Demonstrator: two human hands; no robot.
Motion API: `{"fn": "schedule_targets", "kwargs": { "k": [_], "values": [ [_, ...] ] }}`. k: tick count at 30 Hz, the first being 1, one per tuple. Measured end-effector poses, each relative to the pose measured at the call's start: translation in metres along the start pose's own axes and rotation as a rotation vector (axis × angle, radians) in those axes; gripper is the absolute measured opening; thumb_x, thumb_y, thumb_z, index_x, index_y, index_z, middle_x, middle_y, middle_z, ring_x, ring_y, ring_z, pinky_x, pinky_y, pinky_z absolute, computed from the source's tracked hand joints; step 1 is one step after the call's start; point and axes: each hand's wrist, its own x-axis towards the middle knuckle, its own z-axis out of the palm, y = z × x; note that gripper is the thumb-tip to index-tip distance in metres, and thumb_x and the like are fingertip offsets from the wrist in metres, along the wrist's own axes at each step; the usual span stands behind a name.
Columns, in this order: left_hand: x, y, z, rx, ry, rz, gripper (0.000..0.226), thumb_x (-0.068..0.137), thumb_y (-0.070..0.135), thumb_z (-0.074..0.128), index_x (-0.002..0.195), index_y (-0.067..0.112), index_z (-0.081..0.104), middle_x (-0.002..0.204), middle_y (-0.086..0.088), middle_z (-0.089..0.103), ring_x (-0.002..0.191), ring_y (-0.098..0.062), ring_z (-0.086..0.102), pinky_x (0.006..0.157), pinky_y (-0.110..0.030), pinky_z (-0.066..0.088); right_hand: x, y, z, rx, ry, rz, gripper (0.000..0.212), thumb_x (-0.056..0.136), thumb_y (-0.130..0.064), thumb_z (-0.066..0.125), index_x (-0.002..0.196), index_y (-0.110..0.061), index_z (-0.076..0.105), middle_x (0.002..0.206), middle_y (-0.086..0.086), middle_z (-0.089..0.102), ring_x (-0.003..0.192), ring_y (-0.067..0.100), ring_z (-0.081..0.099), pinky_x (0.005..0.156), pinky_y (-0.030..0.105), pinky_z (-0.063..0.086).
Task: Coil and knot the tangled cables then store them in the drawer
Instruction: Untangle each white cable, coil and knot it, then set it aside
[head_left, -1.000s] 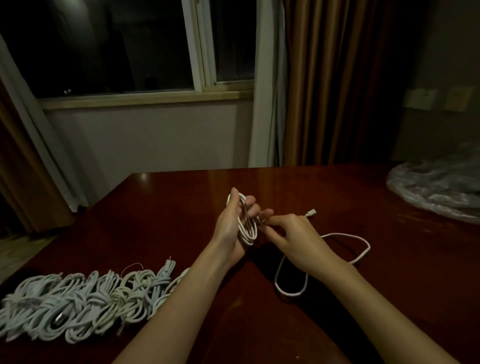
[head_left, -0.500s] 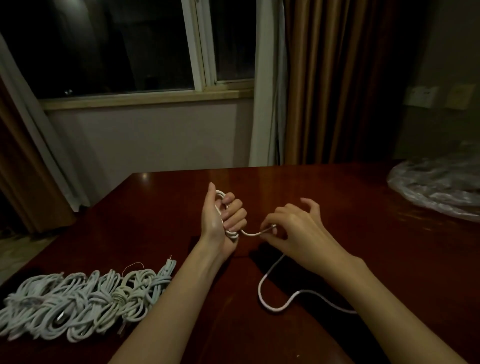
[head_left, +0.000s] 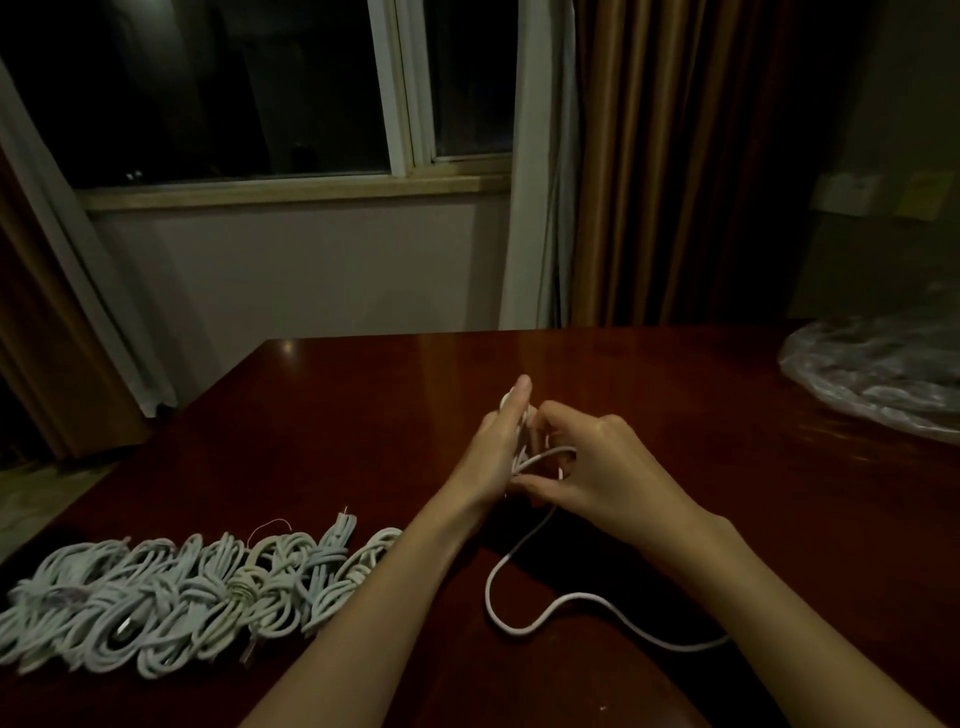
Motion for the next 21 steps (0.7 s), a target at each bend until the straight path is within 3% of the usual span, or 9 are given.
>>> {"fn": "schedule_targets", "kwargs": {
  "k": [1, 3, 5, 6, 9, 12, 15, 18, 21],
  "values": [
    [-0.001, 0.0, 0.0, 0.038, -0.035, -0.014, 0.073, 0.094, 0.064, 0.027, 0.085, 0.0, 0.062, 0.079, -0.007, 0.065, 0.079, -0.022, 0.066, 0.078, -0.027, 0.05, 0.0, -0.001, -0.001, 0.011, 0.006, 0.013, 0.035, 0.078, -0.026, 0.077, 0.087, -0.039, 0.046, 0.084, -0.019, 0.06, 0.079, -0.005, 0.064, 0.069, 0.015, 0.053],
    [-0.004, 0.003, 0.0, 0.096, -0.09, -0.047, 0.066, 0.096, 0.061, 0.024, 0.08, 0.011, 0.063, 0.062, 0.007, 0.062, 0.053, -0.008, 0.059, 0.053, -0.017, 0.045, 0.001, -0.001, -0.004, 0.056, -0.004, 0.048, 0.031, 0.077, -0.027, 0.079, 0.079, -0.04, 0.05, 0.076, -0.015, 0.062, 0.074, -0.003, 0.064, 0.066, 0.015, 0.052],
    [-0.006, 0.006, 0.001, 0.06, -0.15, -0.095, 0.069, 0.095, 0.062, 0.024, 0.073, 0.008, 0.061, 0.049, 0.012, 0.044, 0.035, -0.002, 0.041, 0.038, -0.014, 0.029, 0.002, -0.001, -0.009, 0.149, -0.061, 0.097, 0.013, 0.079, -0.027, 0.078, 0.076, -0.026, 0.065, 0.072, -0.006, 0.067, 0.07, 0.001, 0.066, 0.064, 0.02, 0.054],
    [-0.005, 0.005, 0.0, 0.0, -0.176, -0.116, 0.074, 0.094, 0.063, 0.025, 0.073, 0.003, 0.064, 0.055, 0.016, 0.037, 0.032, -0.002, 0.037, 0.036, -0.014, 0.026, 0.002, 0.0, -0.012, 0.204, -0.093, 0.114, 0.012, 0.08, -0.027, 0.076, 0.078, -0.018, 0.069, 0.074, -0.003, 0.069, 0.07, 0.004, 0.067, 0.066, 0.024, 0.056],
    [-0.004, 0.003, -0.002, -0.141, -0.261, -0.137, 0.069, 0.086, 0.069, 0.031, 0.057, 0.017, 0.067, 0.05, 0.009, 0.033, 0.028, -0.004, 0.03, 0.032, -0.014, 0.02, 0.002, 0.005, -0.022, 0.339, -0.123, 0.129, 0.011, 0.085, -0.025, 0.071, 0.085, -0.014, 0.074, 0.08, 0.001, 0.073, 0.076, 0.011, 0.07, 0.073, 0.033, 0.057],
    [-0.003, 0.001, -0.003, -0.184, -0.337, -0.142, 0.06, 0.086, 0.07, 0.031, 0.074, 0.018, 0.06, 0.049, 0.003, 0.034, 0.03, -0.004, 0.026, 0.031, -0.013, 0.02, 0.002, 0.01, -0.026, 0.385, -0.037, 0.136, 0.008, 0.087, -0.024, 0.068, 0.087, -0.019, 0.074, 0.083, 0.0, 0.073, 0.078, 0.011, 0.069, 0.074, 0.029, 0.054],
    [-0.005, 0.0, 0.001, -0.212, -0.453, -0.172, 0.048, 0.089, 0.068, 0.041, 0.074, 0.025, 0.056, 0.048, 0.006, 0.029, 0.03, -0.003, 0.022, 0.032, -0.013, 0.018, 0.003, 0.015, -0.025, 0.408, 0.078, 0.171, 0.005, 0.085, -0.014, 0.07, 0.084, -0.017, 0.073, 0.081, 0.001, 0.071, 0.077, 0.011, 0.068, 0.071, 0.027, 0.054],
    [-0.005, 0.0, 0.0, -0.253, -0.57, -0.143, 0.033, 0.092, 0.048, 0.05, 0.069, 0.026, 0.058, 0.042, 0.007, 0.027, 0.028, -0.002, 0.022, 0.032, -0.015, 0.013, 0.005, 0.017, -0.021, 0.507, 0.142, 0.219, 0.006, 0.079, -0.015, 0.075, 0.076, -0.017, 0.071, 0.077, -0.001, 0.071, 0.076, 0.008, 0.068, 0.067, 0.021, 0.052],
    [-0.006, 0.002, -0.005, -0.302, -0.597, -0.167, 0.014, 0.093, 0.028, 0.05, 0.085, 0.018, 0.053, 0.041, 0.007, 0.03, 0.027, -0.002, 0.025, 0.033, -0.015, 0.013, 0.007, 0.016, -0.017, 0.561, 0.189, 0.25, 0.014, 0.075, -0.02, 0.079, 0.076, -0.015, 0.066, 0.073, -0.004, 0.069, 0.075, 0.01, 0.069, 0.067, 0.02, 0.052]
  ]
}}
